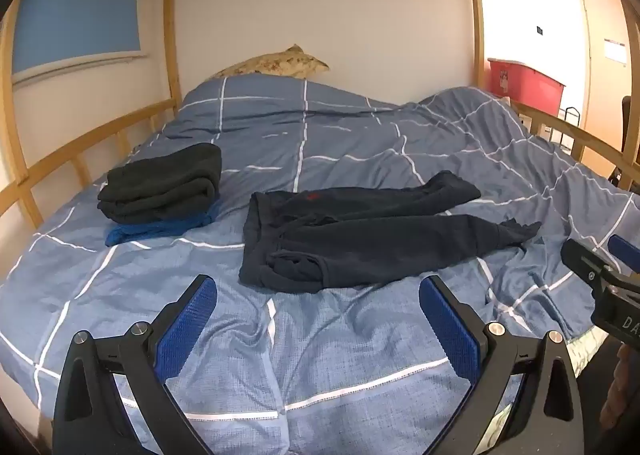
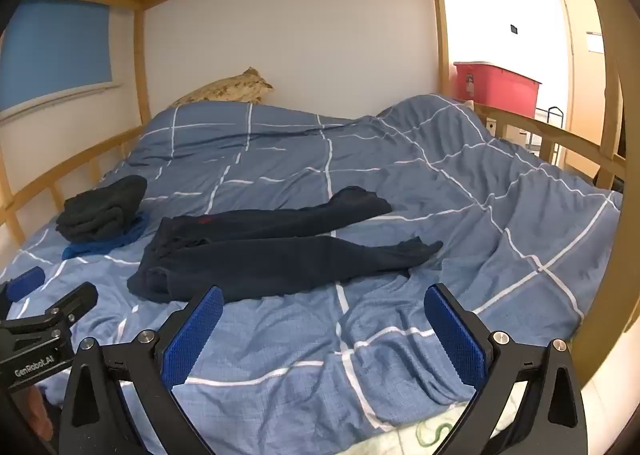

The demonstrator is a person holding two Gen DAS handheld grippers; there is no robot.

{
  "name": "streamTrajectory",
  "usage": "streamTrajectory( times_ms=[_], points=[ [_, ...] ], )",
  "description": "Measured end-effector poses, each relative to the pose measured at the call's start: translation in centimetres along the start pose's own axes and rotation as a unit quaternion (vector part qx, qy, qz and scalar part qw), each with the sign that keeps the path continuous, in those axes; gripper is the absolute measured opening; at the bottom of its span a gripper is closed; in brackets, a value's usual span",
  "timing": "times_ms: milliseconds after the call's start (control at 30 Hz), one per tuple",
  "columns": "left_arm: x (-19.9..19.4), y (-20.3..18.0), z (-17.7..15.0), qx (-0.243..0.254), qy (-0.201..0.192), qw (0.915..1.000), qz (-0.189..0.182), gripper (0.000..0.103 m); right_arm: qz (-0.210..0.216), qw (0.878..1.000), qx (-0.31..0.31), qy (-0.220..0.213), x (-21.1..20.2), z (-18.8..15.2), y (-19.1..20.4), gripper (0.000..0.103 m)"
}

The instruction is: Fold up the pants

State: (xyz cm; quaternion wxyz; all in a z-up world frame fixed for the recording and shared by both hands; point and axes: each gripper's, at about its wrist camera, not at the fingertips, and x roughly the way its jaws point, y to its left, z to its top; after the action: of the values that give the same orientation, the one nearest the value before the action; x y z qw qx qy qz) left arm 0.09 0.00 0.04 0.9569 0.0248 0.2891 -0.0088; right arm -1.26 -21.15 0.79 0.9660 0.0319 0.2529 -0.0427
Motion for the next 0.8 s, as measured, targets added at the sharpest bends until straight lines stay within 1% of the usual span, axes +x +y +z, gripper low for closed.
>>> streamTrajectory(
  times_ms=[67,100,133,200,433,800],
  points=[
    [0.2,-0.1,0.2,-0.003,-0.003,1.0,-0.003,0.103,0.001,1.0,0.002,0.001,0.0,0.0,0.0,0.102],
    [-0.2,-0.3,0.1,0.003,-0.016,0.9999,-0.005,0.103,0.002,1.0,0.001,0.001,-0.1,0.0,-0.1,0.102],
    [0.0,-0.1,0.6,0.0,-0.009,0.9999,-0.01,0.103,0.003,1.0,0.001,0.002,-0.1,0.1,-0.1,0.102],
    [0.0,-0.1,1.0,0.003,-0.012,0.9999,-0.01,0.103,0.005,1.0,-0.002,0.003,-0.1,0.1,0.0,0.102],
    [-1.0,-0.2,-0.1,0.005,-0.035,0.9993,-0.011,0.103,0.008,1.0,-0.005,0.0,-0.3,-0.1,0.2,0.102],
    [-1.0,-0.3,-0.1,0.0,-0.033,0.9993,-0.016,0.103,0.009,1.0,-0.003,0.003,0.0,-0.1,0.2,0.102]
  ],
)
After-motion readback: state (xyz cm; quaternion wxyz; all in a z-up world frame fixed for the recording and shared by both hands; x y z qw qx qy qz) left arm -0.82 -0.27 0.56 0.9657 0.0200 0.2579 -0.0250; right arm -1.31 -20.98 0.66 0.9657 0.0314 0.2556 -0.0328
